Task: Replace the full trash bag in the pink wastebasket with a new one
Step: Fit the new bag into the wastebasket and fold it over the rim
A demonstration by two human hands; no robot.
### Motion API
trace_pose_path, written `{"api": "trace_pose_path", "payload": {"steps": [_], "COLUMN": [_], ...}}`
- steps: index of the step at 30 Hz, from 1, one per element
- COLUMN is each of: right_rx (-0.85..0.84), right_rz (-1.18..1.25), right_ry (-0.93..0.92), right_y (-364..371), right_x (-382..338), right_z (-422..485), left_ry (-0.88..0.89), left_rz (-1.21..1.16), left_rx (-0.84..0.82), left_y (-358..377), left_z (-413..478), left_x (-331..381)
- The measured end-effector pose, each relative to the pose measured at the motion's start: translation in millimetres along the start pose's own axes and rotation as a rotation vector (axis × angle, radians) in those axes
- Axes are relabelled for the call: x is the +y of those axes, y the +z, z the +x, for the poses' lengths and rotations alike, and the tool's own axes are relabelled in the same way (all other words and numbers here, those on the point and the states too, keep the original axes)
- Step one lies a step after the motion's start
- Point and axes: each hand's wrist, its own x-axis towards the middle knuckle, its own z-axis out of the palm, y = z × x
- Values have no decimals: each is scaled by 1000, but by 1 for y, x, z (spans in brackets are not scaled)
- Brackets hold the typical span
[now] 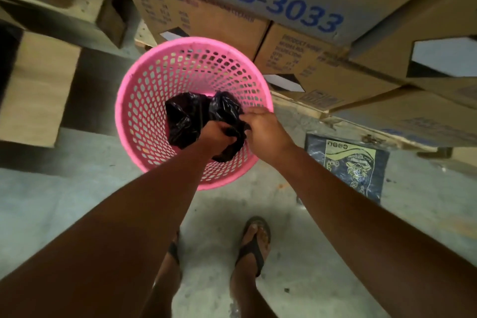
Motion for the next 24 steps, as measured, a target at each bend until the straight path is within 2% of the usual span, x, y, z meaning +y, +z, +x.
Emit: {"api": "trace_pose_path", "payload": {"steps": [4,6,9,14,19,22,24], "right_rx": [-143,-155,-198,-181,-169,-49,40], "right_rz": [-148,-117,75,104,99,-9,19], "right_ry": [-11,36,180,90,25,62,61], "right_y": [3,5,6,1,6,8,5], "right_x": [-7,-10,-9,-14,-32,-40,-40], "right_z": [21,25,26,11,-5,-2,0], "left_ry": [-94,-71,-51,-80,-164,-77,12], "left_rz": [-360,-431,-497,-634,-974,-970,-778], "left_rx": [-35,-107,-159,-94,-186,-228,-110], "left_y": [-12,-32,-71,-124,-158,-172,-180], "left_z": [-19,-33,-58,-98,-129,-140,-141], "left_x": [8,10,12,23,33,28,21]}}
